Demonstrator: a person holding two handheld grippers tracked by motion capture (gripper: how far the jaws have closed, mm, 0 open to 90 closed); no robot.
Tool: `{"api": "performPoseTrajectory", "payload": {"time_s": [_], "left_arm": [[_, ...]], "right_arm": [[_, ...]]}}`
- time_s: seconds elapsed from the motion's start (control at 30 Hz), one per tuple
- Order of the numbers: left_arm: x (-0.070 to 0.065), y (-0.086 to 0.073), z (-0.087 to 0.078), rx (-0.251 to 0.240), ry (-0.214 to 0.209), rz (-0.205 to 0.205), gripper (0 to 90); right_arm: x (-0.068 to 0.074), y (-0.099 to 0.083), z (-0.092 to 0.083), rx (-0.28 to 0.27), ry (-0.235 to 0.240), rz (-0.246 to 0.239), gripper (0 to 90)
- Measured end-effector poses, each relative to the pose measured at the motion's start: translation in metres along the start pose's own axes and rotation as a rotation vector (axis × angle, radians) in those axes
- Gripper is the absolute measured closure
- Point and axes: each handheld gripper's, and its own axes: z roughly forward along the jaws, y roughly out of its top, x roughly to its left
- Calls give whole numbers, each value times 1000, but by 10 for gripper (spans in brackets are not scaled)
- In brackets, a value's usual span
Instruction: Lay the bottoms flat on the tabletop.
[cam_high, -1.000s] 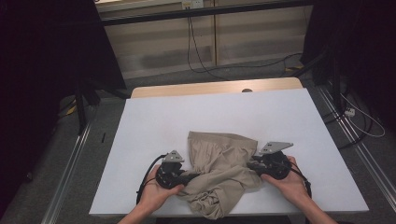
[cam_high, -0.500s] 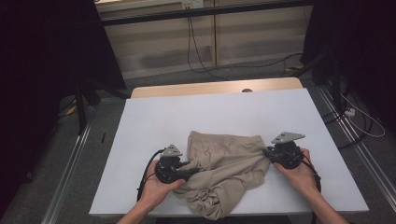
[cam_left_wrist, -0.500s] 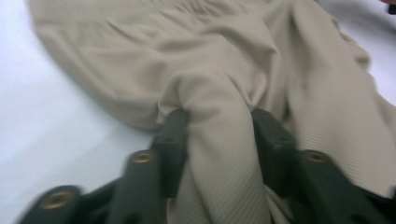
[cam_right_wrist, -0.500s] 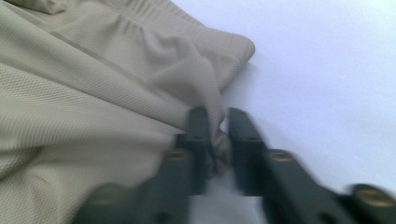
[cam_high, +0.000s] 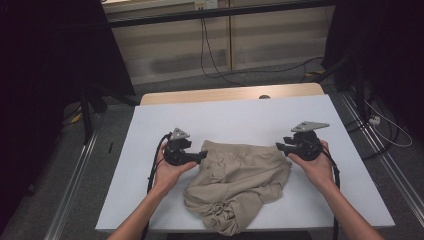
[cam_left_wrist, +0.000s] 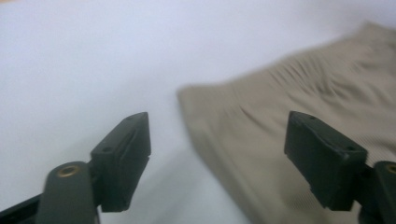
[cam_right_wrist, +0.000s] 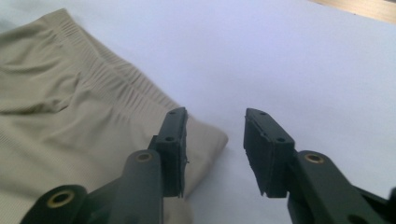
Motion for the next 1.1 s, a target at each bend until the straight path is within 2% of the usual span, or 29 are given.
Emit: {"api": "performPoseTrajectory", "payload": {"time_s": [0.1, 0.17, 0.23, 0.3, 0.4, 0.5, 0.53, 0.6, 0.63, 0.67, 0.73, 0.8, 0.83, 0.93, 1.0, 1.03, 1.1], "left_arm": [[6, 7, 13, -14, 47, 10, 177], [9, 7, 19, -17, 73, 0, 166], [11, 6, 22, -23, 67, -20, 158], [13, 4, 23, 9, 59, -19, 158], [16, 3, 23, 11, 65, -38, 161], [21, 2, 24, -11, 54, -84, 218], [22, 2, 25, -9, 52, -85, 227], [25, 1, 29, -10, 43, -75, 317], [27, 1, 31, 8, 47, -73, 360], [27, 2, 33, 12, 33, -86, 401], [27, 4, 36, 28, 1, -78, 538], [26, 5, 40, 40, 5, -78, 558], [25, 6, 42, 51, -11, -75, 571], [21, 3, 45, 68, 6, -78, 584], [25, 4, 43, 65, -13, -88, 585], [25, 5, 41, 33, -21, -125, 580], [26, 7, 38, 11, -43, -131, 584]], "right_arm": [[-5, -2, 15, 8, 3, 32, 608], [-6, -7, 23, 50, 4, 27, 597], [-7, -14, 27, 78, 22, 29, 591], [-8, -18, 28, 82, 31, 50, 629], [-11, -18, 29, 74, 60, 64, 751], [-10, -16, 30, 67, 20, 48, 845], [-9, -15, 31, 58, -18, 36, 863], [-12, -15, 32, 48, -57, 38, 864], [-14, -15, 33, 42, -56, 40, 864], [-15, -15, 34, 39, -46, 48, 863], [-17, -15, 33, 32, -49, 49, 854], [-18, -16, 32, 31, -56, 56, 819], [-19, -16, 32, 28, -55, 59, 795], [-21, -18, 29, 24, -33, 87, 707], [-22, -18, 24, 22, -14, 101, 691], [-22, -19, 23, 20, -3, 105, 683], [-24, -21, 23, 30, 3, 112, 683]]}}
